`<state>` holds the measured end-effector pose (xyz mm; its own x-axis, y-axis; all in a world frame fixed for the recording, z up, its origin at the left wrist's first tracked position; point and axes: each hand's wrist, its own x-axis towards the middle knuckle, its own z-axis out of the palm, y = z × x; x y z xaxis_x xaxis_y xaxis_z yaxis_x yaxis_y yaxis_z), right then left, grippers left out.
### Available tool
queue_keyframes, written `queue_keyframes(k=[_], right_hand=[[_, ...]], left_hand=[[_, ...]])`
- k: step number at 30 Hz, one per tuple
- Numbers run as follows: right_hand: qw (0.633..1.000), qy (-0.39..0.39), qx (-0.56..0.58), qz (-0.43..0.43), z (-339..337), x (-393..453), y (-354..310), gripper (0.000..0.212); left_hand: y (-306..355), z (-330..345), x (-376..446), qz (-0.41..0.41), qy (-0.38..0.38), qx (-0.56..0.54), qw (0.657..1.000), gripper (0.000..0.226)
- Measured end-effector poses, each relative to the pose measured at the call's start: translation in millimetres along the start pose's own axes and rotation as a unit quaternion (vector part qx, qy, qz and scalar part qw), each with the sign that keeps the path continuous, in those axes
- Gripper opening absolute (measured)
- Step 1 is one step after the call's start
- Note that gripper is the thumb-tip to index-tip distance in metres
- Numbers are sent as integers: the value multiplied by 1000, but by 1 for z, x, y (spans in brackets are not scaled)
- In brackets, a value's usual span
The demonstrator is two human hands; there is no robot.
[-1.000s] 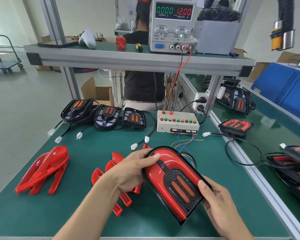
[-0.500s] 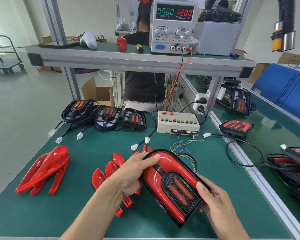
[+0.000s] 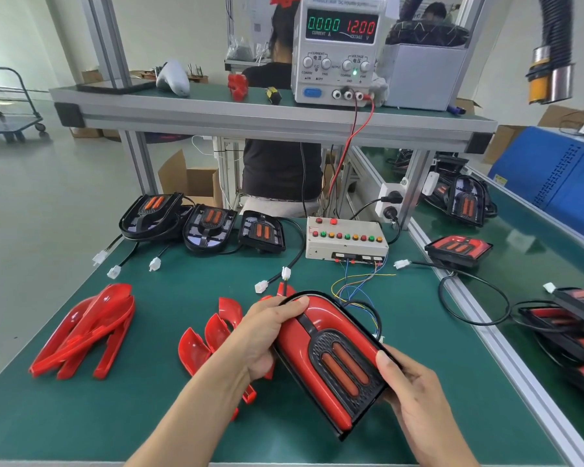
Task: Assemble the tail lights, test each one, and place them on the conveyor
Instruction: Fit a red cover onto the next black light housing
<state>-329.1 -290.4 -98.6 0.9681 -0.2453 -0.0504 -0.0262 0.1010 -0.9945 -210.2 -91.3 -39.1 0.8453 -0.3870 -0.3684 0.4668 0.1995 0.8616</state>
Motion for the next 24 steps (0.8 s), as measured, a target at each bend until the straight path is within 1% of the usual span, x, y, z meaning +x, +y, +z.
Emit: queue_keyframes(k=[2, 5, 6, 8, 9, 10, 12, 14, 16, 18, 20, 21, 22, 24], right_hand=[[999, 25, 21, -16, 0, 0, 2, 67], [993, 71, 96, -20, 4, -3, 6, 41], [988, 89, 126, -17, 5, -6, 6, 36], [978, 124, 168, -16, 8, -13, 7, 33], [976, 135, 171, -18, 9, -18, 8, 35], [975, 143, 167, -18, 11, -22, 10, 38], [975, 156, 160, -12, 16, -30, 16, 42], [978, 155, 141, -20, 22, -36, 20, 43], [982, 150, 113, -36, 23, -40, 22, 45], [985, 147, 83, -45, 18, -40, 20, 44], [987, 154, 32, -29, 7, -37, 16, 50], [988, 151, 11, -21, 1, -34, 13, 55], [991, 135, -2, -11, -4, -31, 8, 57], [996, 84, -41, 12, -9, -29, -4, 49]], left_hand=[[0, 3, -2, 17, -4, 3, 1000, 43], [-4, 10, -9, 46, -38, -38, 997, 47], [-11, 13, -12, 53, -51, -49, 996, 50], [-30, 20, -19, 63, -59, -38, 996, 62], [-41, 24, -24, 70, -62, -22, 995, 65], [-53, 28, -28, 78, -68, -8, 995, 64], [-73, 33, -36, 95, -77, 9, 992, 51], [-81, 32, -42, 97, -67, 5, 993, 43], [-85, 26, -45, 96, -51, -7, 994, 48], [-83, 19, -48, 87, -39, -18, 995, 61], [-82, 14, -49, 79, -36, -34, 996, 77], [-81, 13, -51, 80, -34, -32, 996, 81], [-80, 15, -54, 85, -37, -18, 996, 80], [-80, 23, -60, 95, -46, 14, 994, 63]])
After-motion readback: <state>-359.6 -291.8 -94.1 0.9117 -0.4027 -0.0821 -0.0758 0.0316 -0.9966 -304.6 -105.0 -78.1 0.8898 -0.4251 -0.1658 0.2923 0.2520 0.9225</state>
